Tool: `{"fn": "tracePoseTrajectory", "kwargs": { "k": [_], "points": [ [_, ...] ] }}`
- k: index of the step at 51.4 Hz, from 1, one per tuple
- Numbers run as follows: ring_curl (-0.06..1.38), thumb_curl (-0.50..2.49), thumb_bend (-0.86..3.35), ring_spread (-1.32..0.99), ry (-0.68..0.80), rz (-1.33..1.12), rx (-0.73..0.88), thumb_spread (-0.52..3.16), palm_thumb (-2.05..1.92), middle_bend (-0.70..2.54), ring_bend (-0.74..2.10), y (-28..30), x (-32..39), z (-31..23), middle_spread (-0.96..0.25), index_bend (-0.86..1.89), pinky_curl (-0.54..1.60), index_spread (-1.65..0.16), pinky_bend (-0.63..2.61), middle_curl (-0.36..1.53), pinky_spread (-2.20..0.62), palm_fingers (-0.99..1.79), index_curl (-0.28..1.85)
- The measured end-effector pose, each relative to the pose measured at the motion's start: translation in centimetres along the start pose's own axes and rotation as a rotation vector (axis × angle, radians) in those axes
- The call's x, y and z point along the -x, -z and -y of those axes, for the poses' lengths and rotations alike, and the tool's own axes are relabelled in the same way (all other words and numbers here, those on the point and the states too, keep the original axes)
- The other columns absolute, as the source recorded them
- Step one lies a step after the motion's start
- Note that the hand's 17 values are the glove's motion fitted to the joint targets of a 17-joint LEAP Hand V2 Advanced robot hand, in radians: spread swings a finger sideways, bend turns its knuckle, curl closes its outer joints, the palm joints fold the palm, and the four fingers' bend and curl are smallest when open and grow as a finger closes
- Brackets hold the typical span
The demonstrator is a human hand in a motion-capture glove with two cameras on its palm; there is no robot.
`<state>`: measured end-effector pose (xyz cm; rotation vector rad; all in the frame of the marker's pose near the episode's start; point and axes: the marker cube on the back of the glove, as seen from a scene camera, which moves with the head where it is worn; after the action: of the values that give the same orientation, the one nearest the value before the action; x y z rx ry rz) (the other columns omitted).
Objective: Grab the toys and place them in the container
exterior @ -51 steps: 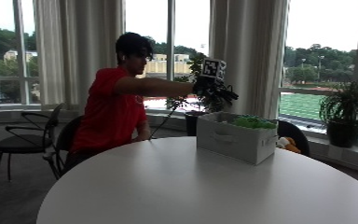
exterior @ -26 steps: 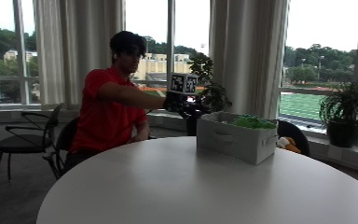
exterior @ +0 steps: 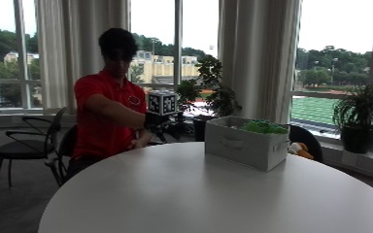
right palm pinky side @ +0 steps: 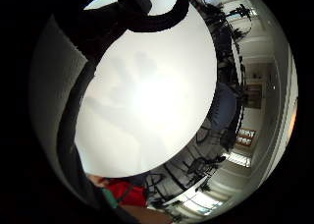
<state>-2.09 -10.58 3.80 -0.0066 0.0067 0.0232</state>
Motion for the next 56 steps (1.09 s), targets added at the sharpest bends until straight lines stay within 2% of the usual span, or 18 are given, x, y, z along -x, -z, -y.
{"fn": "tracePoseTrajectory", "kwargs": {
  "k": [11,23,36,56],
  "points": [
    [0.29,0.29,-0.03,-0.11,0.003,0.143,0.043,1.20,-0.03,0.13,0.45,-1.2,-2.5,-1.9,-0.11,0.15,0.29,-0.38,1.06,0.24,0.05,-0.13,0.26],
    [0.29,0.30,-0.03,-0.11,0.026,0.129,0.037,1.21,-0.02,0.13,0.44,-0.9,-2.5,-4.0,-0.11,0.15,0.30,-0.38,1.05,0.23,0.05,-0.13,0.26],
    [0.29,0.30,-0.03,-0.11,-0.028,0.109,0.008,1.21,-0.02,0.14,0.43,-0.6,-3.8,-4.9,-0.11,0.16,0.31,-0.38,1.04,0.22,0.05,-0.11,0.26],
    [0.30,0.30,-0.03,-0.11,-0.001,0.134,0.024,1.22,-0.02,0.13,0.42,-0.8,-3.2,-4.6,-0.11,0.16,0.32,-0.39,1.03,0.21,0.05,-0.10,0.27]
  ]
}}
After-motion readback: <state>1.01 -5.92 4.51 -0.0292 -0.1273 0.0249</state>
